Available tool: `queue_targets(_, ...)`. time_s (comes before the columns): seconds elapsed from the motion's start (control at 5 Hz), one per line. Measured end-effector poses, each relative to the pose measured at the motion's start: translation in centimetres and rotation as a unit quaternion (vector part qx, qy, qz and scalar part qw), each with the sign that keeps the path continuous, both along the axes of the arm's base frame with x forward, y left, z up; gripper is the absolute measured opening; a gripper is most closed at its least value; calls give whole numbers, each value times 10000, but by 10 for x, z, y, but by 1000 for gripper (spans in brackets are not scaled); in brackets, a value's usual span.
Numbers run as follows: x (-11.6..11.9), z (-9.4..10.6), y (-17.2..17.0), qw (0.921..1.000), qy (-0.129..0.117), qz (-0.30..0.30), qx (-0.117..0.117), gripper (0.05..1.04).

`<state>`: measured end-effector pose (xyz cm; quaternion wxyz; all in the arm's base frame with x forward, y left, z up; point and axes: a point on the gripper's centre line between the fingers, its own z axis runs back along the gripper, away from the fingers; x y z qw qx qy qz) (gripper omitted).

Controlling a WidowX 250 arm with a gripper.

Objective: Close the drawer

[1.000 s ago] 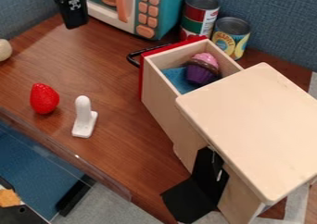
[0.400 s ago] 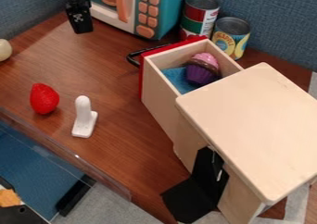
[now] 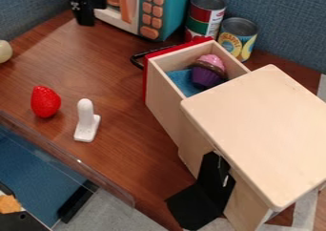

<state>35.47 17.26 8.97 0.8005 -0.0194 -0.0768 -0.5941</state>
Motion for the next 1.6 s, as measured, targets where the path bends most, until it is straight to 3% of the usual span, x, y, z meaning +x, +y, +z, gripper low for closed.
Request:
queue_targets(0.2,9,-7,-11,9912,22,-1325,22,1001)
queue_targets(0.4,9,-19,-23,9714,-69,-2374,70,1001)
queue_targets(0.6,3,-36,-32,9595,-133,-2813,15,1001)
queue_targets(0.8,2,-48,-37,9476,-365,-3173,0,1001)
queue_targets(1.0,4,-50,-38,9424,-438,-3315,51,1001)
queue_targets(1.4,11,-71,-55,9372,-282,-3472,-175,1001)
queue_targets(1.6,15,-74,-66,9343,-254,-3551,-153,1001)
